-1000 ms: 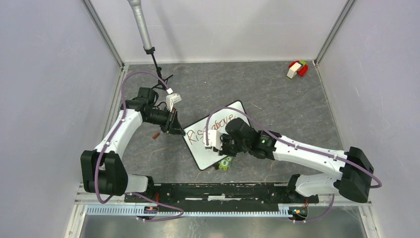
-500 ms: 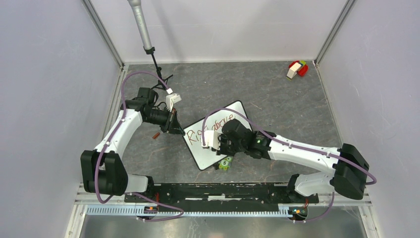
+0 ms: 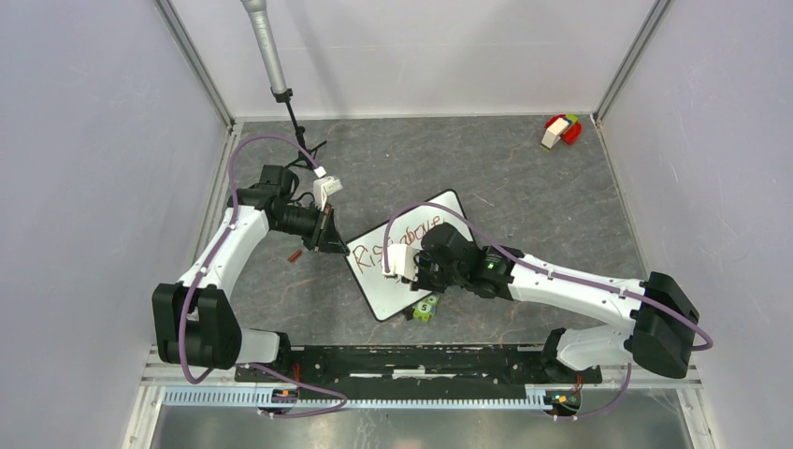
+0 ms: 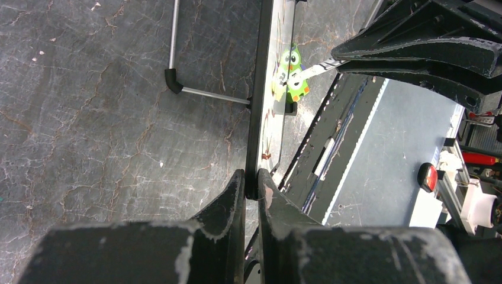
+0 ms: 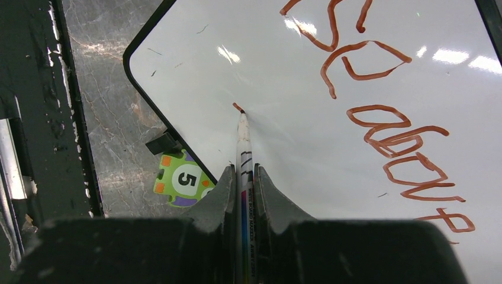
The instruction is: Write a sentence on the whiteboard
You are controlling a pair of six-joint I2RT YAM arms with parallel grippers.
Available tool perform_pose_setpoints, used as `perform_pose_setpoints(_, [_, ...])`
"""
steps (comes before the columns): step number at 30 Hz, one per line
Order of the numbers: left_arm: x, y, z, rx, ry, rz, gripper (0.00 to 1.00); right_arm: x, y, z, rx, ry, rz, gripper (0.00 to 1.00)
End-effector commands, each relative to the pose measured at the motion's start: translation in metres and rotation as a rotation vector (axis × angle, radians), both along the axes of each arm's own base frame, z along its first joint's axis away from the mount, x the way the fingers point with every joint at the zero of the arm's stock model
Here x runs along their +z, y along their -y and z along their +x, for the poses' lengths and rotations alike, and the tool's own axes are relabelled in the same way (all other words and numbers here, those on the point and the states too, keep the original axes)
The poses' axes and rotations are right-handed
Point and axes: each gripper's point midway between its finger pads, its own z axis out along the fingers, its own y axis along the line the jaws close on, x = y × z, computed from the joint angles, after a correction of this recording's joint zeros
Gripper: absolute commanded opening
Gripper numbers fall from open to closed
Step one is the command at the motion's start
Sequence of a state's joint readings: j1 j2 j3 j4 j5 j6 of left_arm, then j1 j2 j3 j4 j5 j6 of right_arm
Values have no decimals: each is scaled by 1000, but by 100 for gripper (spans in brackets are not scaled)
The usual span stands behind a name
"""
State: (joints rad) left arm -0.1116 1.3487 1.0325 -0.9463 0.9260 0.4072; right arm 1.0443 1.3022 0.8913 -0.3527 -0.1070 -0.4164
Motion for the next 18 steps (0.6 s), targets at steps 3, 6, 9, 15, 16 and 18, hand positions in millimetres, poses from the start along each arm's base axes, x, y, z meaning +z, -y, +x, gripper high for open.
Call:
perform_pose_setpoints(3, [2, 3, 0, -6, 3, -17, 3, 3, 3, 7, -14, 25, 6, 0])
perform_pose_setpoints(6, [1, 2, 1, -5, 3, -15, 2, -3, 2, 2, 2, 5, 3, 0])
perform_pose_setpoints(9, [2, 2, 1, -5, 7, -13, 3, -8, 4, -1, 12, -5, -7, 0])
perform_pose_setpoints(15, [1, 2, 0, -5, 4, -12, 3, -18, 8, -9, 29, -24, -22, 0])
perform_pose_setpoints(16, [1, 2, 0, -6, 7, -11, 3, -20, 8, -10, 31, -25, -25, 0])
perform_pose_setpoints(18, [1, 2, 0, -6, 6, -11, 3, -23, 11, -10, 30, -24, -35, 0])
